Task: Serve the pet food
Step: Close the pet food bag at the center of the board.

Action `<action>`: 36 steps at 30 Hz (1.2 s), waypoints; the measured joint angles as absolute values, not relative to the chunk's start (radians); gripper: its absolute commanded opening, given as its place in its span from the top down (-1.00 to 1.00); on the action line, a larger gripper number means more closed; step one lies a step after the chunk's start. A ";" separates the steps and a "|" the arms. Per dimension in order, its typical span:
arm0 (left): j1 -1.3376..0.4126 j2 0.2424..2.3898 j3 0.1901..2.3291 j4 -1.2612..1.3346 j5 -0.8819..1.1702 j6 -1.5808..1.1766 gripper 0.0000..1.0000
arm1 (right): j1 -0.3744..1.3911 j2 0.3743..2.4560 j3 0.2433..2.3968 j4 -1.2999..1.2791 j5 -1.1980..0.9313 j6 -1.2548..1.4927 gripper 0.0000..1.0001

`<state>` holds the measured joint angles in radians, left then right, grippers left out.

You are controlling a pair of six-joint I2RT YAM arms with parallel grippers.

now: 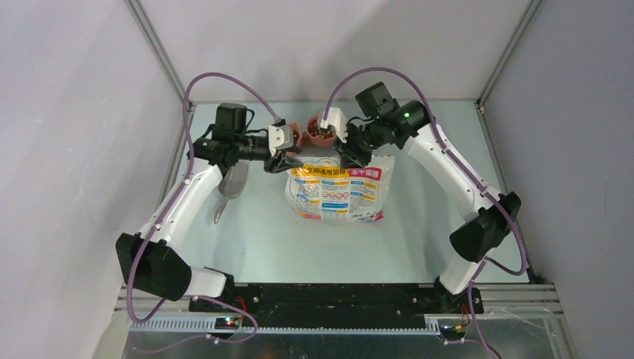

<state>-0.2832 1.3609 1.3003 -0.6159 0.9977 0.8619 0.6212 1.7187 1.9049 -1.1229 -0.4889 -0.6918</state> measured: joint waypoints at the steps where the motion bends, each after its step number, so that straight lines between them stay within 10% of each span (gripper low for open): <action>1: -0.283 1.361 1.300 -0.616 0.998 0.862 0.02 | 0.614 1.719 1.906 -1.132 -0.492 -0.693 0.47; 7: -0.283 1.361 1.300 -0.616 0.998 0.862 0.01 | 0.567 1.714 1.908 -1.189 -0.508 -0.718 1.00; 13: -0.283 1.361 1.300 -0.617 0.998 0.862 -0.01 | 0.559 1.710 1.908 -1.202 -0.521 -0.735 1.00; 19: -0.283 1.361 1.300 -0.617 0.998 0.861 -0.02 | 0.556 1.705 1.908 -1.205 -0.521 -0.733 0.46; 28: -0.283 1.361 1.300 -0.617 0.998 0.857 -0.03 | 0.496 1.645 1.901 -1.242 -0.548 -0.757 1.00; 36: -0.283 1.361 1.300 -0.635 0.997 0.857 -0.03 | 0.496 1.646 1.904 -1.252 -0.551 -0.769 0.83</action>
<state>-0.2832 1.3609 1.3003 -0.6346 0.9974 0.8566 0.4961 1.6459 1.9041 -1.2518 -0.5514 -0.7692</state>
